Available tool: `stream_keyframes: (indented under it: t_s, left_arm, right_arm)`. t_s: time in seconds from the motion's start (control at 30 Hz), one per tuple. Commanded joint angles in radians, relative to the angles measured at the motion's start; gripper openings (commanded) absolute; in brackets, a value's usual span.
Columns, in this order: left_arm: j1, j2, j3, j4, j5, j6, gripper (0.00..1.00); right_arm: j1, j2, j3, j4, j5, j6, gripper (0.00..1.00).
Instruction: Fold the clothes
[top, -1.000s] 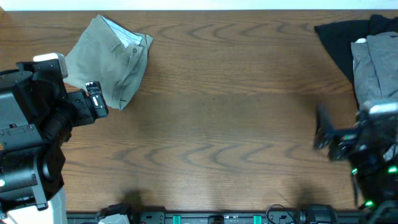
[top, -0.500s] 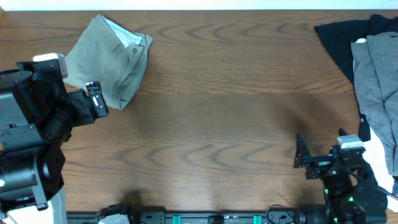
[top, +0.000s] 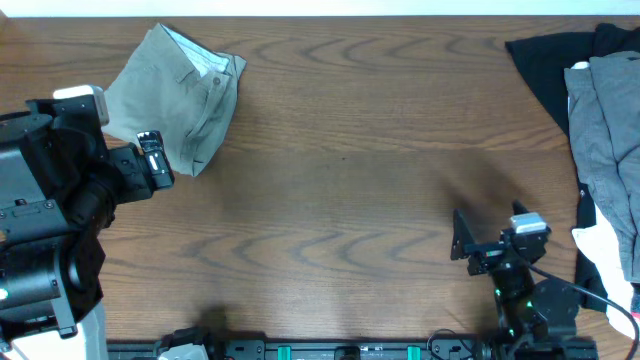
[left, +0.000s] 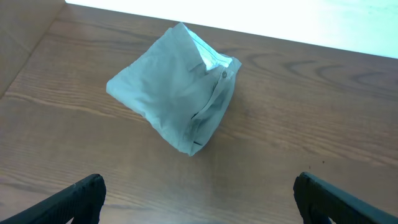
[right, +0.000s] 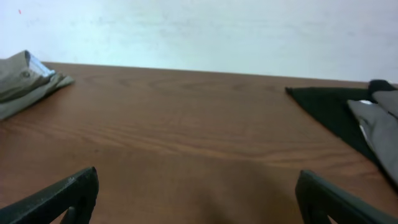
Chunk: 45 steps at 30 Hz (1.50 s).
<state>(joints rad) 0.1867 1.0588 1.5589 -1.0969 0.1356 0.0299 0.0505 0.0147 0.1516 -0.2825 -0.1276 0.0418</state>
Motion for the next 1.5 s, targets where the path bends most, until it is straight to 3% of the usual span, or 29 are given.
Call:
stream_keyframes:
  t_s: [0.0,0.13,1.47]
  left_arm:
    - [-0.003,0.000,-0.002,-0.001,0.013,-0.001,0.98]
    - [-0.003,0.000,-0.002,-0.001,0.013,-0.001,0.98]
    - [-0.009,-0.023,-0.008,0.007,-0.019,-0.002,0.98]
  right_arm:
    - [0.009,-0.010,-0.056,0.042,-0.039,0.011,0.99]
    - [0.009,-0.009,-0.096,0.109,-0.045,0.010,0.99]
    - [0.009,-0.009,-0.097,0.108,-0.049,0.010,0.99]
